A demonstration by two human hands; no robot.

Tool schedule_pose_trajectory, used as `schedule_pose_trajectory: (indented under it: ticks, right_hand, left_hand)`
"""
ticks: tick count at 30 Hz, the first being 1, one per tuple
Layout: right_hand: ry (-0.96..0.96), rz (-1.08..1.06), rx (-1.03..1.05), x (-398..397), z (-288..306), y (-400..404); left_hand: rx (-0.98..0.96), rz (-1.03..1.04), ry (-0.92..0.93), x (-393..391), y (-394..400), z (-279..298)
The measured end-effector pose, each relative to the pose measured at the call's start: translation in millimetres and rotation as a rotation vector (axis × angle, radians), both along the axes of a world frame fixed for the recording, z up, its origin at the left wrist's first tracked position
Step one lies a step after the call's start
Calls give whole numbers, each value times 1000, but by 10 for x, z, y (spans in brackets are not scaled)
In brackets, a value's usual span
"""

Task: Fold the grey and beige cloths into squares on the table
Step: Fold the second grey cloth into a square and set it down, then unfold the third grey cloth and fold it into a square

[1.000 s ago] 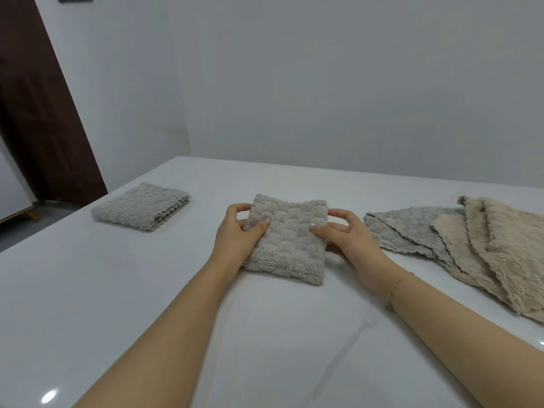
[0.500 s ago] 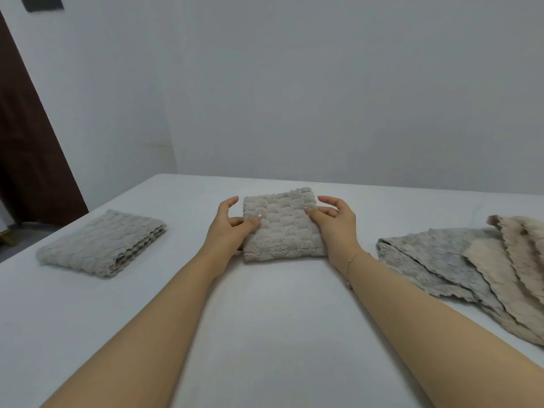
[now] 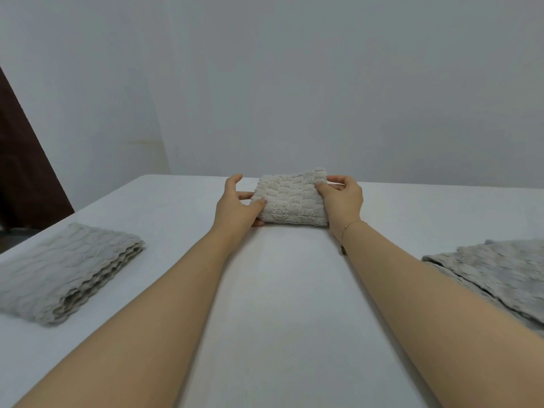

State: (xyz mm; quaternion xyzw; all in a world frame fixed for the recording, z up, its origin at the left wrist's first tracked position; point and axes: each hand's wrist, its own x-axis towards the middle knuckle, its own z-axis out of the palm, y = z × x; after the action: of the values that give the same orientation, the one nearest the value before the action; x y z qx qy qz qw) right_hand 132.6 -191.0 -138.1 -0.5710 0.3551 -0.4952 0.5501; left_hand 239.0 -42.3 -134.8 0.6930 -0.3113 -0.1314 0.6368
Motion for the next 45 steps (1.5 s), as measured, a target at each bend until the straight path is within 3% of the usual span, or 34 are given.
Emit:
schedule_pose_trajectory:
  ticks: [13, 20, 26, 30, 34, 41, 45]
  right_hand:
    - [296, -78, -148, 177, -16, -227]
    - [343, -91, -169, 159, 11, -206]
    - [292, 32, -128, -9, 74, -55]
    - [374, 100, -208, -251, 78, 136]
    - [494, 165, -332, -523, 73, 367]
    - [534, 344, -292, -1147, 72, 843]
    - [392, 444, -185, -1525, 65, 1102]
  left_hand:
    - [280, 235, -325, 198, -240, -69]
    - [268, 226, -305, 217, -268, -74]
    - [172, 148, -140, 122, -141, -42]
    - [374, 128, -416, -142, 32, 12]
    - [396, 67, -580, -430, 281, -5]
    - [490, -64, -514, -988, 754, 5]
    - [409, -140, -272, -1270, 973, 61]
